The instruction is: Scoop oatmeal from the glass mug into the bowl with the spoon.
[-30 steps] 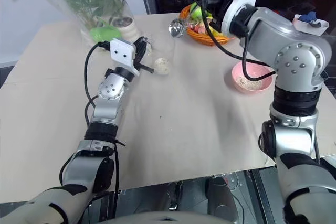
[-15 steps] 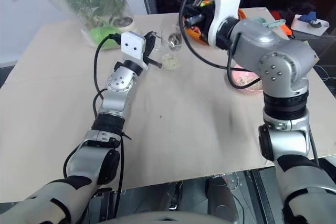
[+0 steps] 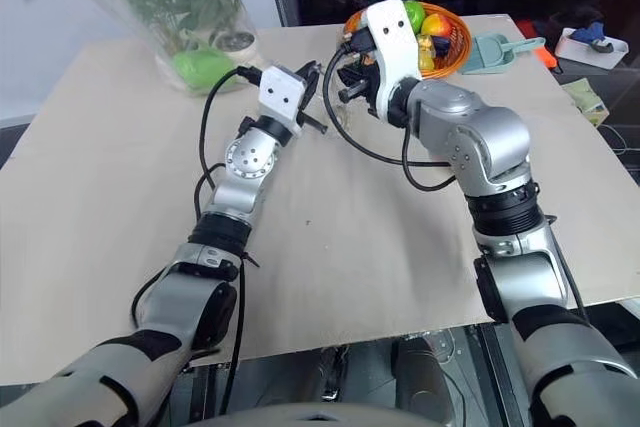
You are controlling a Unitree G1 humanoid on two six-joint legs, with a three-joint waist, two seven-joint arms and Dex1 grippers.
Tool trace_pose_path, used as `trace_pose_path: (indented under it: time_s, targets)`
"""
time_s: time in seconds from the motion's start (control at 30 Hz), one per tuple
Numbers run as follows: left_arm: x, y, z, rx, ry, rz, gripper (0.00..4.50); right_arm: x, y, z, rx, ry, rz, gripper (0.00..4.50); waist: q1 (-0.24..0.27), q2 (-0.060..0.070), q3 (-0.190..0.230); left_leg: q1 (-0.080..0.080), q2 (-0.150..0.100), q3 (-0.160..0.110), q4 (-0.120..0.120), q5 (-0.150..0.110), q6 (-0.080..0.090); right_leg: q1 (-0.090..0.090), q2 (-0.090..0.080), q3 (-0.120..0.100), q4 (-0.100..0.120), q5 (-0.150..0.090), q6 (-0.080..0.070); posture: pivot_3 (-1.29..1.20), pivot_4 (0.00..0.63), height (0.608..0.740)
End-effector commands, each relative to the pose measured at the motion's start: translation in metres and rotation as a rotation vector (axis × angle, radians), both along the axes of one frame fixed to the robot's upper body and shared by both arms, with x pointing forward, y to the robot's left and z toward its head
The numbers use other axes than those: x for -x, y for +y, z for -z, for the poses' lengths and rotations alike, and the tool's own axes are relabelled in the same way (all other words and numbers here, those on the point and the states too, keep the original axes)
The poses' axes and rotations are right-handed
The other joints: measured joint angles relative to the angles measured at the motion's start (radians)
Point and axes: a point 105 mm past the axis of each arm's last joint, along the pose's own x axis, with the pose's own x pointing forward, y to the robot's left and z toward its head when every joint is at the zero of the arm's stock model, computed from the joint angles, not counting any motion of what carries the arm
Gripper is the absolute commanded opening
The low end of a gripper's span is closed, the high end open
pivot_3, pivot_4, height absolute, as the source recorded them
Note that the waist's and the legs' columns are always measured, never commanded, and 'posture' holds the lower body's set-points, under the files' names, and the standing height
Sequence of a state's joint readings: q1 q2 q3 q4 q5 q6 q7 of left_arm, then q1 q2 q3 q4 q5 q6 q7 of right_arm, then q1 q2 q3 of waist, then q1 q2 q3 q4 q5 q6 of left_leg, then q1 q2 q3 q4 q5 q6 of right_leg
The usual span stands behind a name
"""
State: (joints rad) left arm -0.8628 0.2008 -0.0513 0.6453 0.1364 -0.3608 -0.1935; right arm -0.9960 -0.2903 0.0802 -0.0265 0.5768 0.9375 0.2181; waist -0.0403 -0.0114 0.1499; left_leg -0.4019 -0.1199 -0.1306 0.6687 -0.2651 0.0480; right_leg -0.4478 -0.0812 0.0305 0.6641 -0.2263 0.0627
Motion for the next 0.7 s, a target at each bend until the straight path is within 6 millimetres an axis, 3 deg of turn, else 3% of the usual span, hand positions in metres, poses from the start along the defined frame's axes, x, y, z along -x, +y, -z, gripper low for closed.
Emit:
trace_pose_path:
  time_s: [0.03, 0.3, 0.7]
  targets:
    - [0.007, -0.019, -0.024, -0.002, -0.097, 0.053, 0.02, 0.004, -0.006, -0.018, -0.163, 0.044, -0.025, 0.00, 0.000, 0.000, 0.000, 0.000, 0.000, 0.000, 0.000, 0.000, 0.000, 0.000, 0.000, 0.000, 0.000, 0.000, 0.000, 0.00, 0.150, 0.740]
    - [-0.005, -0.036, -0.015, -0.015, -0.019, 0.079, 0.02, -0.003, -0.056, -0.034, -0.439, 0.174, 0.092, 0.00, 0.001, 0.000, 0.000, 0.000, 0.000, 0.000, 0.000, 0.000, 0.000, 0.000, 0.000, 0.000, 0.000, 0.000, 0.000, 0.00, 0.150, 0.740]
    - [-0.013, -0.097, -0.003, -0.065, 0.151, 0.225, 0.02, -0.011, -0.141, -0.035, -0.713, 0.296, 0.264, 0.00, 0.000, 0.000, 0.000, 0.000, 0.000, 0.001, 0.000, 0.000, 0.000, 0.000, -0.001, 0.001, 0.001, 0.000, 0.000, 0.00, 0.150, 0.740]
